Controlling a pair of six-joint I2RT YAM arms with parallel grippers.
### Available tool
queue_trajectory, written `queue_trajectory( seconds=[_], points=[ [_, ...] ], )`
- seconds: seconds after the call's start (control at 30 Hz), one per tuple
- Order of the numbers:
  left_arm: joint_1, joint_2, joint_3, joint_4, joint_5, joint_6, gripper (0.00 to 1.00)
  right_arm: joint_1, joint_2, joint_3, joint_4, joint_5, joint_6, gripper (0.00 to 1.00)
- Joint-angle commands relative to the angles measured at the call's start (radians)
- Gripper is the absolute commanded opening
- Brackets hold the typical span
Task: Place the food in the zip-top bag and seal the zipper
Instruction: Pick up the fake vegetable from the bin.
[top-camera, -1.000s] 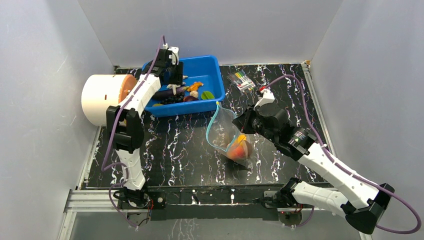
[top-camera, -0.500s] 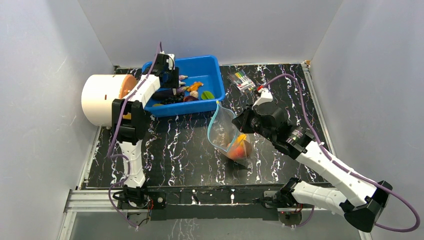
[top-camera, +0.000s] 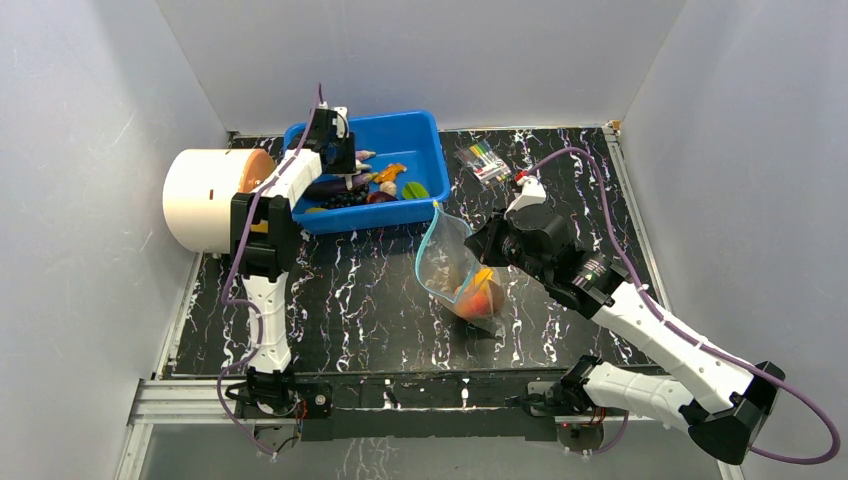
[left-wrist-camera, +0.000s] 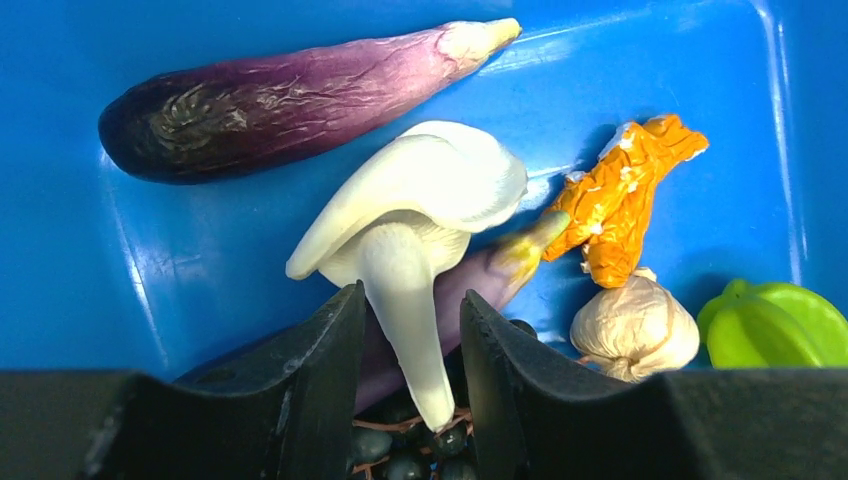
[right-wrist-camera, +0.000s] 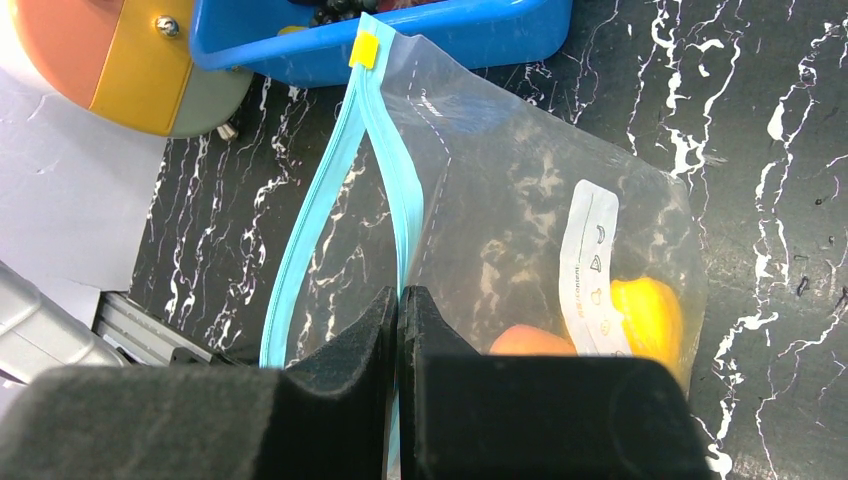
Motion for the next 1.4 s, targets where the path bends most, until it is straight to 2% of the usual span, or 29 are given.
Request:
queue_trajectory(
  seconds=[0.0, 0.27, 0.4, 0.5, 0.6, 1.03, 1.37],
  points=[
    [0.006, 0.004, 0.032, 0.045, -0.010, 0.008, 0.38, 0.003, -0.008, 0.056, 0.056, 0.028, -0.025, 0.00],
    [0.007, 0.046, 0.062, 0.037, 0.010, 0.001, 0.36, 0.004, 0.000, 0.061, 0.056, 0.025, -0.030, 0.00],
    [0.008, 0.045, 0.057, 0.049, 0.019, 0.002, 0.24, 0.004, -0.005, 0.055, 0.054, 0.027, -0.028, 0.00],
    [0.008, 0.039, 0.058, 0.044, 0.018, 0.003, 0.10, 0.004, -0.012, 0.052, 0.053, 0.028, -0.024, 0.00],
    [0.008, 0.016, 0.049, 0.033, 0.018, 0.003, 0.05, 0.004, -0.017, 0.052, 0.048, 0.030, -0.019, 0.00],
    [0.008, -0.214, -0.166, 0.079, 0.087, -0.035, 0.04, 0.004, -0.036, -0.005, 0.053, 0.003, 0.006, 0.00],
    [0.007, -0.377, -0.300, 0.111, 0.117, -0.065, 0.03, 0.005, -0.027, 0.017, 0.046, -0.009, 0.005, 0.00]
  ],
)
